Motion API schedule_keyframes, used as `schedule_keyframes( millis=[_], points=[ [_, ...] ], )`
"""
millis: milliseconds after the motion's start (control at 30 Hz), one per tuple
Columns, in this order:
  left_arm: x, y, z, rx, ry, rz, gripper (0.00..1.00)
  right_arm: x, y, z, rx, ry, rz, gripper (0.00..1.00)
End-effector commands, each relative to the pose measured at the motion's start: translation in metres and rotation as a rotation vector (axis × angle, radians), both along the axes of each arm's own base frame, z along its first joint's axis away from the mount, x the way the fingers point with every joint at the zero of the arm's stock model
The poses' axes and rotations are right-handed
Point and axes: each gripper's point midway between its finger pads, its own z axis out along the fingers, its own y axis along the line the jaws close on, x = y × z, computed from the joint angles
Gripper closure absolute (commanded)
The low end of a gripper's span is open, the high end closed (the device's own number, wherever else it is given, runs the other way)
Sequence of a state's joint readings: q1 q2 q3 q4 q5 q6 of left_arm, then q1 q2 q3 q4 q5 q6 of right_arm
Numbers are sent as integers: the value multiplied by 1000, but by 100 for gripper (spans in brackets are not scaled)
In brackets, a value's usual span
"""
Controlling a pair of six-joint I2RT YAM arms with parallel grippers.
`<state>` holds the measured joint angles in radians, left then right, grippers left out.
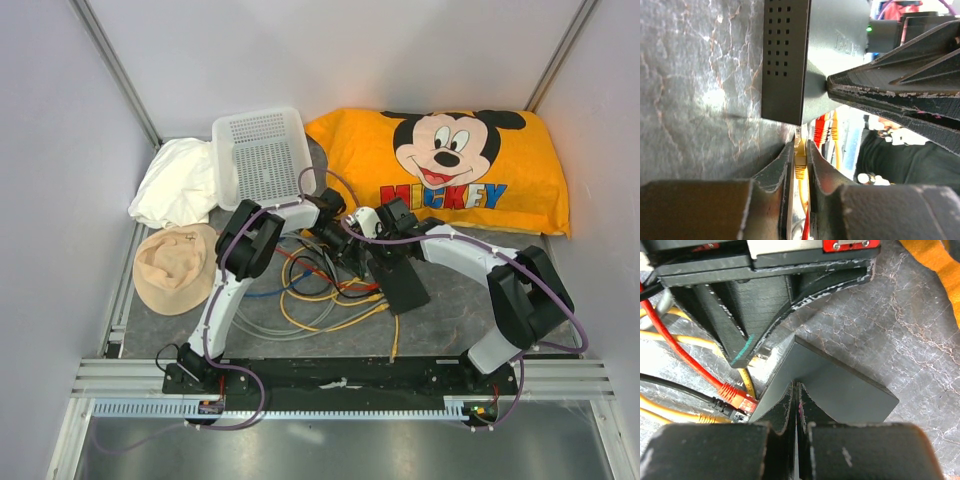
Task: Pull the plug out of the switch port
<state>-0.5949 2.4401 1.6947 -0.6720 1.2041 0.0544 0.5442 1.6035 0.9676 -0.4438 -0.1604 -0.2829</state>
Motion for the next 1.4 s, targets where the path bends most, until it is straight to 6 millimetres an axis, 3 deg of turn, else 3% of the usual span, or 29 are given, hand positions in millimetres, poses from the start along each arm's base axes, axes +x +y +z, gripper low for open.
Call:
schedule_keyframes(
  millis=[0,167,367,600,800,1033,1167,1267,1367],
  points=[
    [31,14,23,61,-233,25,99,-32,-40,-46,-181,135,-30,100],
    [64,25,59,127,-454,64,98,-31,-42,-47,-190,128,-32,99],
    [93,57,95,152,-600,104,98,-31,-42,-45,-184,120,-31,100],
    [96,108,117,216,-614,134,98,-29,-47,-44,-201,105,-47,100],
    [95,145,150,262,-697,188,99,-29,-49,-53,-247,160,-45,100],
    [72,201,158,399,-687,187,98,1,-35,-19,-189,44,-64,100],
    [64,234,165,485,-677,204,98,-2,-35,-7,-160,1,-21,100],
    [67,248,176,533,-689,232,99,2,-33,11,-127,-58,-17,100],
    [72,259,167,604,-700,226,98,7,-29,26,-88,-88,-20,100]
  ],
)
